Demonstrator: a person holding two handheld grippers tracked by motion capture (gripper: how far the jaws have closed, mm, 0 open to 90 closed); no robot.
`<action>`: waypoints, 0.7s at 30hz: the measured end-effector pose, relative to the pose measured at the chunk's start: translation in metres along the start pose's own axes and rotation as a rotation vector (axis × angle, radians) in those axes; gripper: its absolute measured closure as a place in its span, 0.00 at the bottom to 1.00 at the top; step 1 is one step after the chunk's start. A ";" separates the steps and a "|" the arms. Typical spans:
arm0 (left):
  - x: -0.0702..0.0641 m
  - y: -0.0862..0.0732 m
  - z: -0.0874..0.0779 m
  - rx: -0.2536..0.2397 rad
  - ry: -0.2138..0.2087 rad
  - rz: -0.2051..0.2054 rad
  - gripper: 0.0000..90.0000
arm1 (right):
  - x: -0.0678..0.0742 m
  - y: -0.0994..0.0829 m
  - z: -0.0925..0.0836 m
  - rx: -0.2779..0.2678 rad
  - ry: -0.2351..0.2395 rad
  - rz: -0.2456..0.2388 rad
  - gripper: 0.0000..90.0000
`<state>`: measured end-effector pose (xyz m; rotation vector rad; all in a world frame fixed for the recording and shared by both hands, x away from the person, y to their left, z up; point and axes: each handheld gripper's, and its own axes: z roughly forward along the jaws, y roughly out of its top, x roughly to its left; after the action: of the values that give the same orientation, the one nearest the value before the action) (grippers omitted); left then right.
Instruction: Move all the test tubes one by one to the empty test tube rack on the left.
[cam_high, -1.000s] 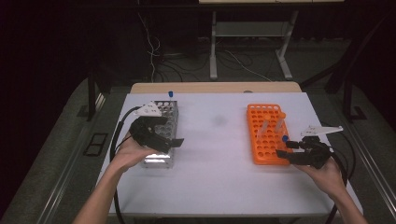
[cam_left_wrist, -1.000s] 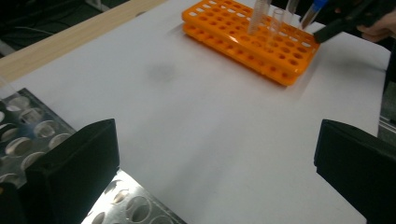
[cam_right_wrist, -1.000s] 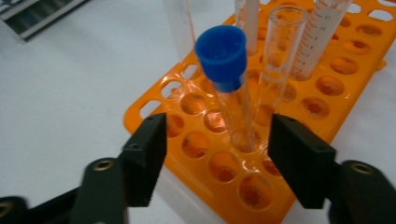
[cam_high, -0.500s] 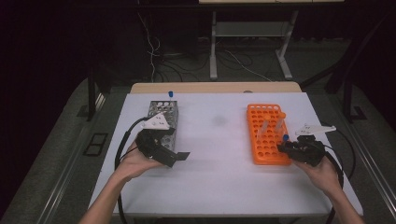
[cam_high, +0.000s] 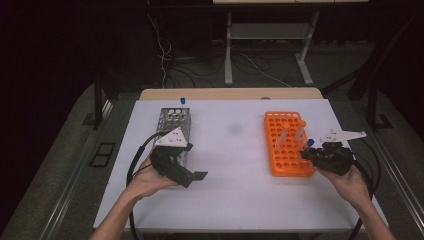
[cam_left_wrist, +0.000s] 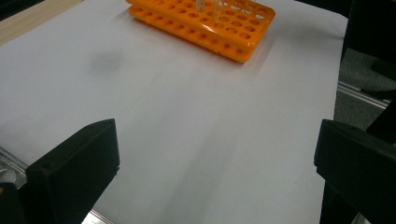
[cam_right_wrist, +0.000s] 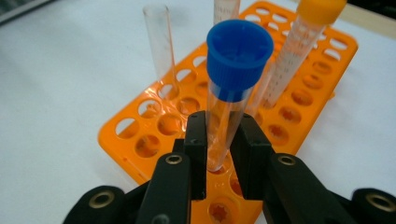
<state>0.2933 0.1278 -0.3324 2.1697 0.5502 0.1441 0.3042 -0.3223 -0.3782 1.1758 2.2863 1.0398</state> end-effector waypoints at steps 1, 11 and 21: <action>0.000 0.000 0.000 0.001 -0.002 -0.001 0.00 | 0.002 0.005 -0.005 -0.010 0.006 -0.007 0.85; -0.002 0.003 0.005 0.000 -0.020 0.005 0.00 | 0.026 0.036 -0.025 -0.033 0.126 -0.064 0.85; -0.005 0.016 0.012 0.007 -0.047 0.026 0.01 | 0.062 0.066 -0.019 -0.005 0.243 -0.161 0.85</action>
<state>0.2975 0.1084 -0.3267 2.1824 0.4967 0.1057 0.2919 -0.2550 -0.3157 0.8862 2.5118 1.1802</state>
